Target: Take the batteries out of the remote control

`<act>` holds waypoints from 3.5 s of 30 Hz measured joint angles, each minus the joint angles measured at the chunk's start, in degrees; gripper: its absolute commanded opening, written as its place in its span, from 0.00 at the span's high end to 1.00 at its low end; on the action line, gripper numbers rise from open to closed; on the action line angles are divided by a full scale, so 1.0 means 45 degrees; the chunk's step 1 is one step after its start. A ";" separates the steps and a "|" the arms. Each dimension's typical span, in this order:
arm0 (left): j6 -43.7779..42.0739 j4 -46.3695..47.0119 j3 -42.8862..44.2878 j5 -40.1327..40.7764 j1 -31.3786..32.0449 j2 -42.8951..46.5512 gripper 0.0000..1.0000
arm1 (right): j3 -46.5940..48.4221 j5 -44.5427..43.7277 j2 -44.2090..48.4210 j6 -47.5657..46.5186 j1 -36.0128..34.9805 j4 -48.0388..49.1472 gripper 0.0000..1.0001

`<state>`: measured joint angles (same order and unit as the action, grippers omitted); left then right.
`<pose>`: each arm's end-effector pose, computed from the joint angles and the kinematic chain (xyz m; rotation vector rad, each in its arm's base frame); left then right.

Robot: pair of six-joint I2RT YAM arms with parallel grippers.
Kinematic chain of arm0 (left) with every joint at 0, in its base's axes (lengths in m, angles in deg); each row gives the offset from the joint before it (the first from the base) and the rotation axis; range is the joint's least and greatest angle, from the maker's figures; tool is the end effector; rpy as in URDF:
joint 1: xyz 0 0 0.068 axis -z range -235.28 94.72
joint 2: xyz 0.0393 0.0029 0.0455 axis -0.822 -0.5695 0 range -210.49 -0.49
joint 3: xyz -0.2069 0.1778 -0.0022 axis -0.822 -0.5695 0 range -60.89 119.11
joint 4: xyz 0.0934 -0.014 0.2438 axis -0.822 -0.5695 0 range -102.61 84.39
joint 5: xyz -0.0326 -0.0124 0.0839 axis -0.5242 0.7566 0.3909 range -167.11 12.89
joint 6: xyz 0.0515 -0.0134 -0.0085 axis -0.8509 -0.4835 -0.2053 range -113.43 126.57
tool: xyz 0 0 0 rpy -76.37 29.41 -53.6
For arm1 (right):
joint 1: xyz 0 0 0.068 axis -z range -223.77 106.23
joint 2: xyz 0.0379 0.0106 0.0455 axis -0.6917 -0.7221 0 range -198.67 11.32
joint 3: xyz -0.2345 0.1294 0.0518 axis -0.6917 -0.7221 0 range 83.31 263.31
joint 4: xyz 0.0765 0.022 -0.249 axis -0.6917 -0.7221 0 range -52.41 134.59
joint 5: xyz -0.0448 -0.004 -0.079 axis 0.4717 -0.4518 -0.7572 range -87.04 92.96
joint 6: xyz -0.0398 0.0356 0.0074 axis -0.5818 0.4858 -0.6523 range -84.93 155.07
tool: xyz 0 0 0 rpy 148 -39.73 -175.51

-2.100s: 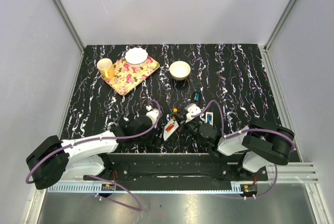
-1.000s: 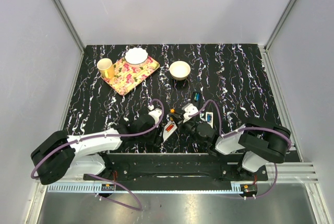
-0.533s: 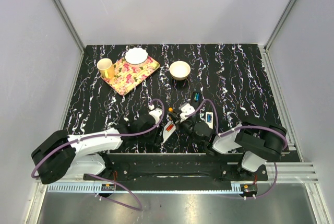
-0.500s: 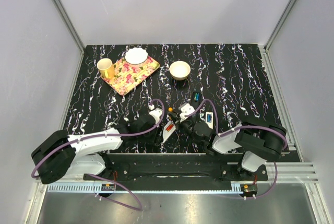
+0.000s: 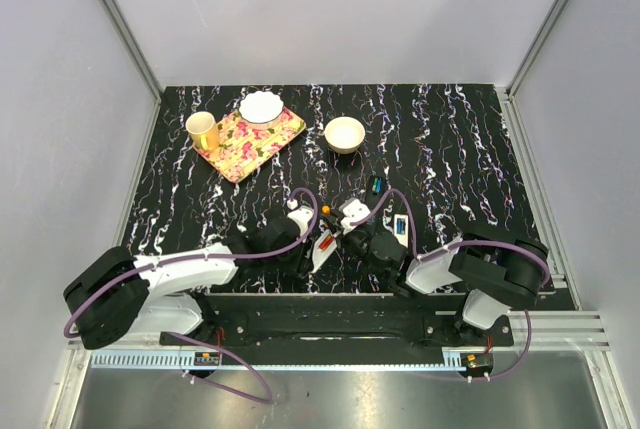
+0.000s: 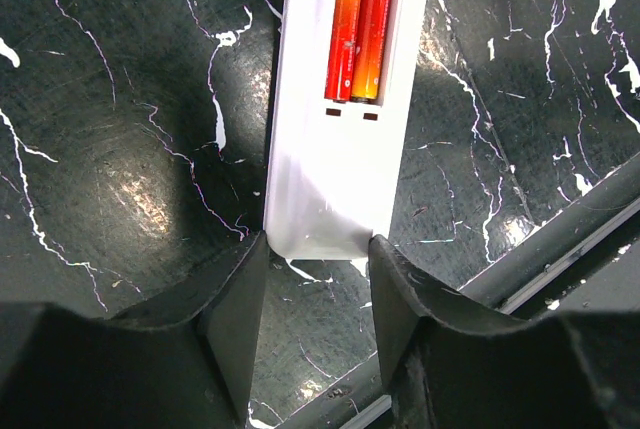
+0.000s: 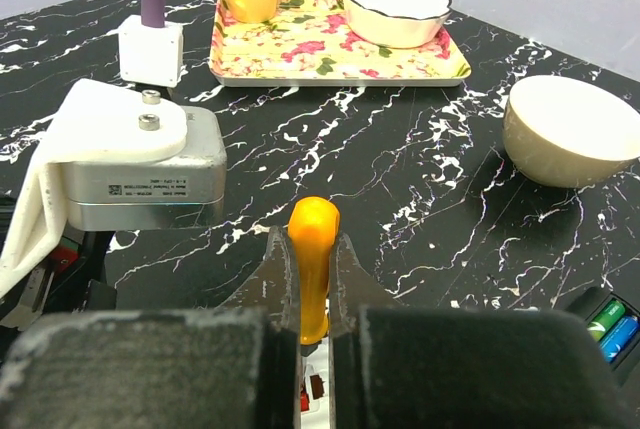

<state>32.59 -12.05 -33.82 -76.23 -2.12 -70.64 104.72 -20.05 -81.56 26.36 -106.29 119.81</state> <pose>0.1333 -0.1769 0.1550 0.5861 2.4579 -0.5787 0.1390 0.2372 0.1710 -0.6056 1.4022 0.4502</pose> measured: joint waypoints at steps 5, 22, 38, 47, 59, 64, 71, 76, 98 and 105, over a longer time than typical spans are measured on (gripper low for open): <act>0.0029 -0.0073 0.0053 0.0068 0.0005 -0.0034 0.55 | -0.0189 0.0005 -0.0010 0.0481 0.0019 0.0151 1.00; 0.0194 -0.0690 0.0597 0.0097 0.0005 -0.0495 0.60 | -0.1394 -0.0228 0.0505 0.4163 0.0860 0.0855 1.00; 0.0282 -0.1020 0.0913 0.0097 0.0005 -0.0787 0.64 | -0.1515 0.2540 0.0724 0.5129 0.2390 0.0622 1.00; 0.0325 -0.1093 0.0996 0.0092 0.0005 -0.0869 0.65 | -0.1350 0.3740 0.0607 0.5493 0.2968 0.0549 1.00; 0.0330 -0.1190 0.1078 0.0092 0.0005 -0.0942 0.67 | -0.1205 0.4376 0.0563 0.6052 0.3376 0.0355 1.00; 0.0345 -0.1282 0.1166 0.0092 0.0005 -0.1020 0.68 | -0.0894 0.4673 0.0432 0.6227 0.3463 0.0291 1.00; 0.0461 -0.0665 0.1263 0.0204 0.0005 -0.1360 0.70 | -0.0675 0.6630 0.0423 0.7902 0.3099 0.0151 1.00; 0.0525 -0.0607 0.1263 0.0248 0.0005 -0.1389 0.70 | -0.0670 0.6887 0.0408 0.8359 0.3133 -0.0019 1.00; 0.0525 -0.0379 0.1302 0.0272 0.0005 -0.1535 0.71 | -0.0636 0.6042 0.0486 0.5581 0.4245 -0.0019 1.00; 0.0525 -0.0345 0.1302 0.0282 0.0005 -0.1549 0.71 | -0.0544 0.6081 0.0554 0.4993 0.4726 -0.0015 1.00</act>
<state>34.95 -13.60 -27.96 -74.96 -2.09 -77.61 102.27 7.32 -79.06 48.83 -85.02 119.75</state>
